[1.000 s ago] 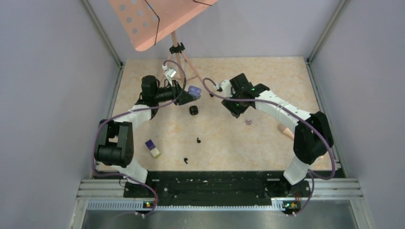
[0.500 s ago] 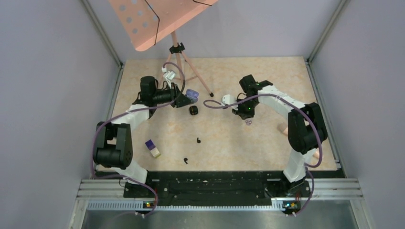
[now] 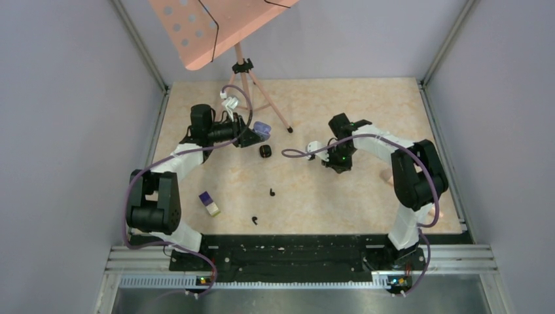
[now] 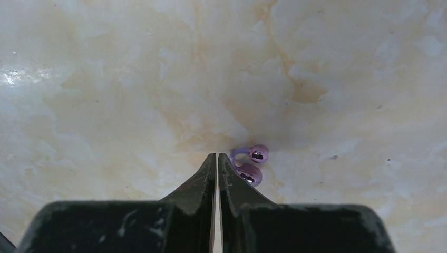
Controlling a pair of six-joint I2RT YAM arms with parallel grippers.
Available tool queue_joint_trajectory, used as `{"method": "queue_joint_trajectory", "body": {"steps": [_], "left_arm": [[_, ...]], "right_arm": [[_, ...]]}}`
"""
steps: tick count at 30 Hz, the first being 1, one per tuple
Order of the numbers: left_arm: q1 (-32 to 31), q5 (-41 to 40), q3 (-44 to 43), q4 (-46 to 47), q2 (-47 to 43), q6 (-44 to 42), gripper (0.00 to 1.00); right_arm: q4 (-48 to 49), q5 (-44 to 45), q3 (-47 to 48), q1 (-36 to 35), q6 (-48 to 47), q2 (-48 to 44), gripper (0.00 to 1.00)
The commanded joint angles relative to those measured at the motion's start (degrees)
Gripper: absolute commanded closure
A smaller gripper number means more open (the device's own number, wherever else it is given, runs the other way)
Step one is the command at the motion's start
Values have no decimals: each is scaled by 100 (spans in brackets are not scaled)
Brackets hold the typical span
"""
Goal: Insert the wireless bluetooth earbuds into the charging case
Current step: Adjust the earbud at the center of the board.
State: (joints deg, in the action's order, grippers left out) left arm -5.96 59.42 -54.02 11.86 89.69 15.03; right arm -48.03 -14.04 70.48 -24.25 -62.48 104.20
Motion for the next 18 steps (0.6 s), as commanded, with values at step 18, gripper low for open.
{"method": "queue_joint_trajectory", "body": {"steps": [18], "left_arm": [[33,35,-13,355,-185,158,100]], "right_arm": [[745,132,556,676,1348,349,98]]}}
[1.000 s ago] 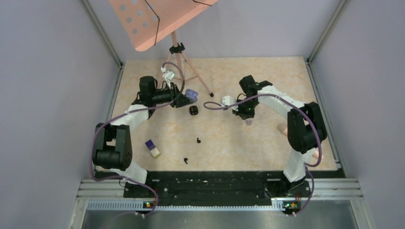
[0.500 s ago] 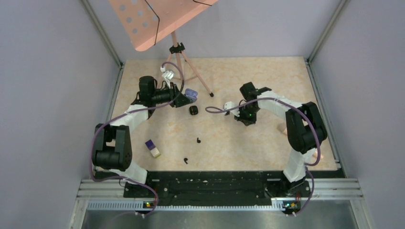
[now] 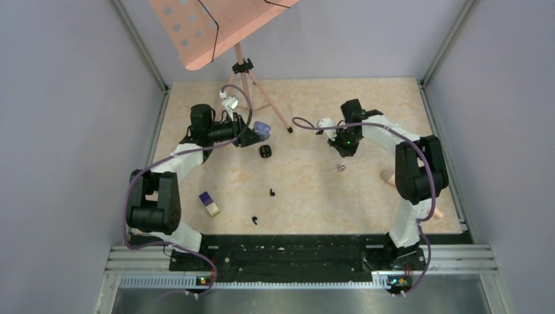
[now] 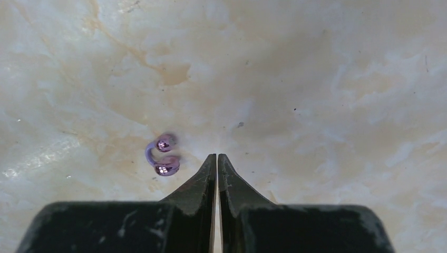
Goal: Insert the wireless bluetooth earbuds into the charging case
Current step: Adjust the earbud at the center of the board.
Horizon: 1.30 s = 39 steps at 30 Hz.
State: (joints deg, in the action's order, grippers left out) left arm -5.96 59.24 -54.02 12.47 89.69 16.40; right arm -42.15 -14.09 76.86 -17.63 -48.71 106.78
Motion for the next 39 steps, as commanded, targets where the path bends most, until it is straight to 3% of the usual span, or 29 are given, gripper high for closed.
{"method": "queue_joint_trajectory", "body": {"steps": [1,17,32,39], "left_arm": [[33,49,-5,295,-188,21,100],[29,70,31,542,-74,208,100],[30,72,41,660,-35,258,100],[30,61,60,699,-14,276,100]], "right_arm": [[163,162,-156,16,-66,79,98],[134,100,-848,-333,-35,-281,97],[-433,129,-421,-999,945,-30,96],[-302,356,-716,-1036,764,-257,96]]}}
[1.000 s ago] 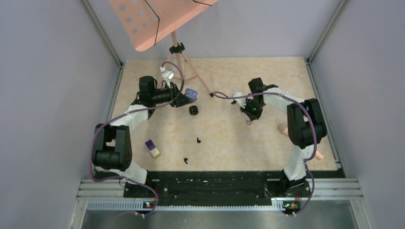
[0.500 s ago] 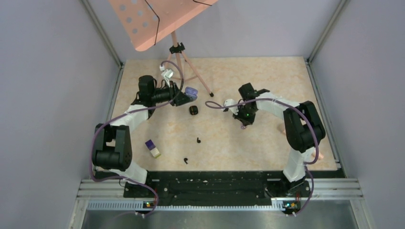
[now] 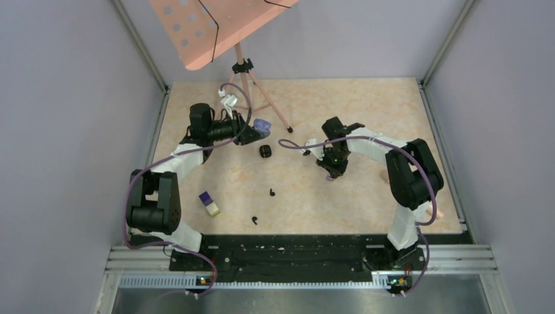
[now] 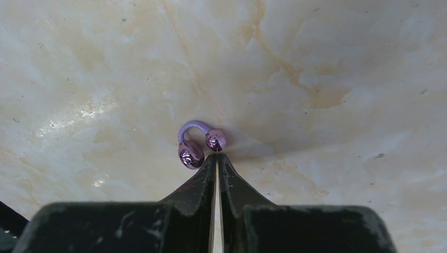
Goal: Insert the wireless bluetooth earbuds into the charging case
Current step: Adjust the earbud at the center of the board.
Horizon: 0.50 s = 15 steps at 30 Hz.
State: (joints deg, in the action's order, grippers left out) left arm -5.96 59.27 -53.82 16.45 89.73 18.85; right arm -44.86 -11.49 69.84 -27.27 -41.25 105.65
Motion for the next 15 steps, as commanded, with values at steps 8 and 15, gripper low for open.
{"method": "queue_joint_trajectory", "body": {"steps": [8,15], "left_arm": [[33,56,38,355,-9,66,100],[26,57,91,357,-59,57,100]], "right_arm": [[-32,-178,-10,-503,143,-159,96],[-545,-576,588,-587,564,222,93]]}}
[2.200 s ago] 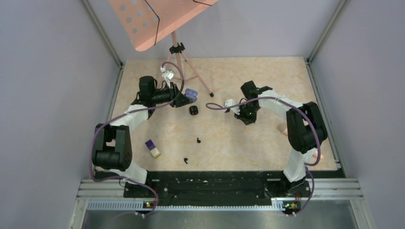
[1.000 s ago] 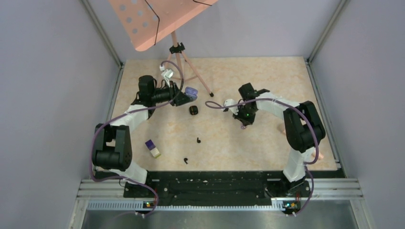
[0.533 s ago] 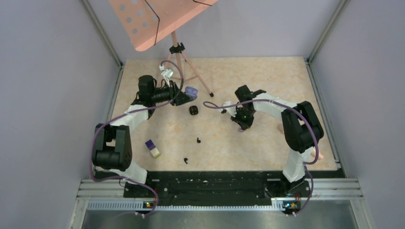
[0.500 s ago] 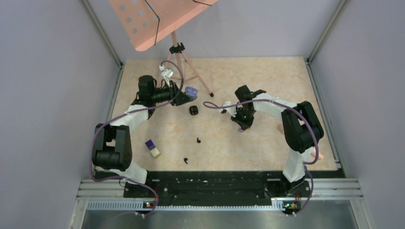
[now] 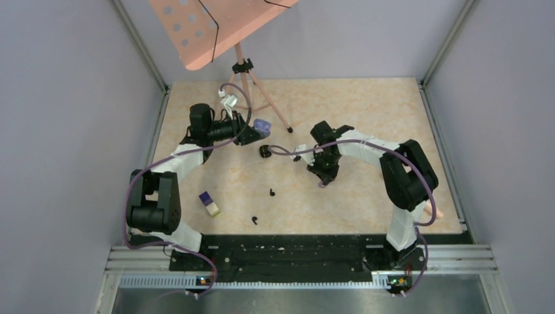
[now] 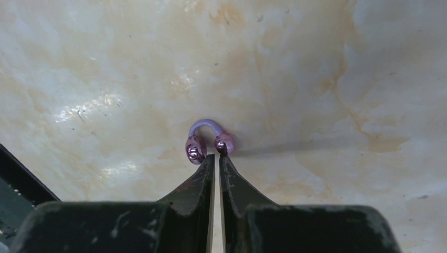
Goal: Insert the wireless bluetooth earbuds into the charging case
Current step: Adjust the earbud at the center of the board, then pick up the earbud from the center of the board.
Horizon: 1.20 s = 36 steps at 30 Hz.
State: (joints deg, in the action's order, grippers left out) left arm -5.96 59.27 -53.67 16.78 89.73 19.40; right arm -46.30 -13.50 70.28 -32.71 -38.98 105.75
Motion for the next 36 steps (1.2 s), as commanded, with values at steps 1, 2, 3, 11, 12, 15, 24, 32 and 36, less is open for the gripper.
{"method": "queue_joint_trajectory", "body": {"steps": [1,2,3,11,12,15,24,32,36], "left_arm": [[27,56,76,315,-61,4,100],[31,57,76,314,-68,-2,100],[28,58,72,314,-65,-6,100],[33,46,50,164,-144,-120,100],[33,50,42,118,-145,-150,100],[33,73,34,81,-141,-181,100],[155,14,85,-168,-281,-314,100],[477,32,172,-169,-368,-221,100],[515,8,195,-199,-393,-252,100]], "right_arm": [[-663,-456,759,-43,449,326,93],[-838,-509,919,-49,577,430,93],[-950,-536,1009,-48,728,507,92],[-1068,-365,946,-38,546,99,89],[-1046,-398,939,-22,210,-14,88],[-645,-501,768,1,-676,-383,84],[-542,-1057,1276,-123,-2628,243,83],[-1318,-1197,1635,-247,-3982,802,84],[-1763,-1225,1774,-318,-4322,1010,84]]}}
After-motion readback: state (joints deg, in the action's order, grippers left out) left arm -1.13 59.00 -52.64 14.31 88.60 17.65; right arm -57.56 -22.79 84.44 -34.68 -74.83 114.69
